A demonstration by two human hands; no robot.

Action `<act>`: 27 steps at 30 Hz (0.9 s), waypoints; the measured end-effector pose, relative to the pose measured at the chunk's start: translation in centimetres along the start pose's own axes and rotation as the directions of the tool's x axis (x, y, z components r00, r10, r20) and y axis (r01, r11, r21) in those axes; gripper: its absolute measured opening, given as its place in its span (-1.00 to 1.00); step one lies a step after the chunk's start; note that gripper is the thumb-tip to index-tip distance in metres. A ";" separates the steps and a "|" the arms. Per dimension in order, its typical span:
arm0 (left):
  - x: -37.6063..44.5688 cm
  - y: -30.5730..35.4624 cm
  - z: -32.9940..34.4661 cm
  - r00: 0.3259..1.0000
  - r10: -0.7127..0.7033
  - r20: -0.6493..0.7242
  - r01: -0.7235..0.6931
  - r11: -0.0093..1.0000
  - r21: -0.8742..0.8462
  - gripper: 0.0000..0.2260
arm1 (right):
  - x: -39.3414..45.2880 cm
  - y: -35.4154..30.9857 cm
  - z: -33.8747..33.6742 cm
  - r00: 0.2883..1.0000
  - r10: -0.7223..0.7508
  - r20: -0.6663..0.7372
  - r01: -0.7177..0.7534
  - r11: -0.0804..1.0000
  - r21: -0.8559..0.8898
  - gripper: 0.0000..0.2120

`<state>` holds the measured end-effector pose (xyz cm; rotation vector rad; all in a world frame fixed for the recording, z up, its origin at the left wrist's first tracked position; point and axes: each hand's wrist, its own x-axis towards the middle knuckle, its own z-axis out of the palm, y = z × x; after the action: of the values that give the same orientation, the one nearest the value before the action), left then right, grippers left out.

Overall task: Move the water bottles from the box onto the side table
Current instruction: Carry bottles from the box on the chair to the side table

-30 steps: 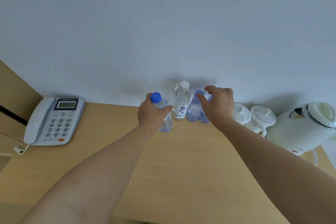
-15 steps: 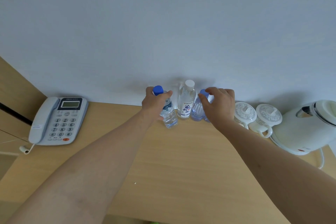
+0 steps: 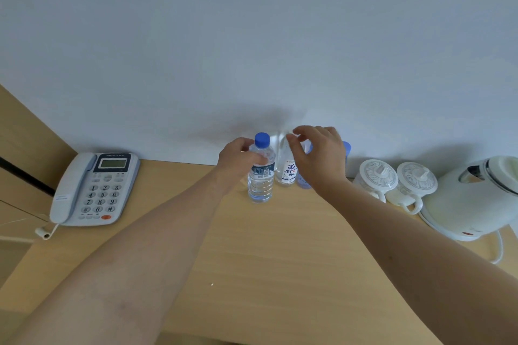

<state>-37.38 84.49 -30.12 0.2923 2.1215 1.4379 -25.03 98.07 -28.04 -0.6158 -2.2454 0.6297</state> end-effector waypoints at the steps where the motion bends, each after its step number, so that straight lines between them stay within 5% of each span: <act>1: -0.1 -0.2 -0.1 1.000 0.020 0.024 -0.020 1.000 0.007 -0.57 | 0.0 -0.3 0.2 0.998 -0.011 0.058 0.009 1.000 0.022 -0.80; 6: -0.6 -0.5 -0.1 0.987 0.110 0.114 -0.115 0.992 0.041 -0.55 | 0.3 -1.6 1.9 0.914 -0.072 0.400 0.075 0.997 0.008 -0.57; 9: -0.7 -0.5 -0.3 0.985 0.120 0.128 -0.126 0.991 0.048 -0.55 | 0.7 -1.8 2.6 0.870 -0.036 0.491 0.049 0.999 -0.013 -0.58; 17: -0.3 -0.9 -1.4 0.968 0.132 0.213 -0.145 0.988 0.046 -0.54 | 1.4 -2.5 3.8 0.872 0.059 0.486 -0.047 0.998 -0.037 -0.65; 27: -0.9 -1.5 -4.4 0.964 0.111 0.241 -0.120 0.992 0.025 -0.53 | 2.1 -5.2 5.5 0.856 0.009 0.517 0.042 0.995 -0.085 -0.65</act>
<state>-38.86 80.00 -30.03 0.5838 1.9647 1.3506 -31.62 93.89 -27.33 -0.5119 -2.7948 0.7531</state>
